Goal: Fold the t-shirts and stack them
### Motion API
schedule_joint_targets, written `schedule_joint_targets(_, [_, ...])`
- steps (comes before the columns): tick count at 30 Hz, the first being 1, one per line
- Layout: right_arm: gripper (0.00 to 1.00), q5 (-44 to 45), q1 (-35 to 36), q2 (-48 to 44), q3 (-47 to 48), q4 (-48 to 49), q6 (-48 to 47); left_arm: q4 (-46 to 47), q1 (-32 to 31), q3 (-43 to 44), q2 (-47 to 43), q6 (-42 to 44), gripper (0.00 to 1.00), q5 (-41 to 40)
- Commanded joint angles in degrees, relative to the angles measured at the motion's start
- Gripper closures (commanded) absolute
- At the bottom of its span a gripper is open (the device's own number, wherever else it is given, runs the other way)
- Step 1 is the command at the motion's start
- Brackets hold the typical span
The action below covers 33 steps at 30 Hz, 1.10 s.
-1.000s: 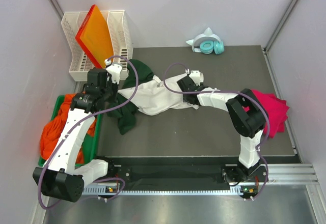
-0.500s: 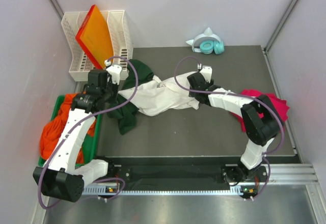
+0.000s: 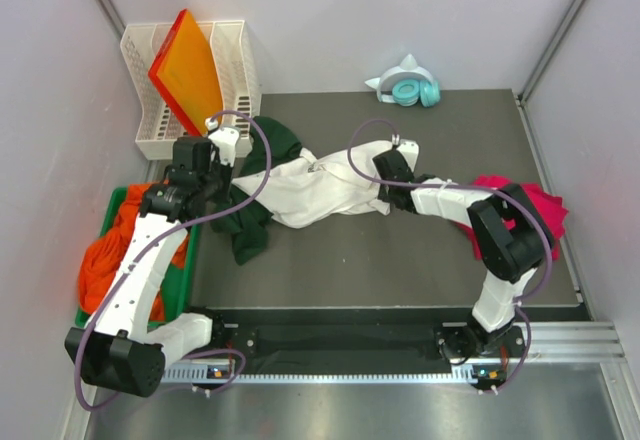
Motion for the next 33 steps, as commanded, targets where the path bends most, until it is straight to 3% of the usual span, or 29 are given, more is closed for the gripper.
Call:
schedule_joint_targets(1, [0.77,-1.3,-0.9,0.7,0.4,3.3,1.5,2.5,0.3,-0.7,0.0,-0.4,1.00,0.6])
schedule_joint_targets(4, [0.84,-1.3,-0.9,1.0,0.5,3.1,1.5,2.7,0.3,-1.0,0.2,-0.4,1.00,0.6])
schedule_joint_targets(5, [0.93,-1.3,-0.9,1.0,0.4,3.1,1.5,2.7,0.3,-1.1,0.1,-0.4,1.00,0.5])
schedule_joint_targets(7, [1.00,-1.3,-0.9,0.8,0.2,3.1,1.6,2.8,0.3,-1.3,0.2,-0.4,1.00,0.6])
schedule_joint_targets(12, [1.00,1.1,-0.9,-2.0,0.5,1.9,0.2,3.2,0.3,-1.4,0.2,-0.7,1.00,0.7])
schedule_joint_targets(16, [1.00,9.9,1.8,-6.3,5.2,-5.3,-4.1,3.8,0.3,-0.8,-0.5,-1.6,1.00,-0.3])
schedule_joint_targets(20, [1.00,17.4,5.3,-15.6,10.2,-13.8,-10.3,5.0,0.3,1.0,-2.4,-2.5,1.00,-1.6])
schedule_joint_targets(29, [1.00,23.8,6.0,-36.4,17.8,-27.4,-15.1,3.7,1.8,7.8,-5.8,-5.5,1.00,-4.4])
schedule_joint_targets(33, [1.00,26.7,5.9,-43.6,24.6,-30.8,-21.9,3.6,2.5,13.3,-8.1,-2.3,1.00,-6.9])
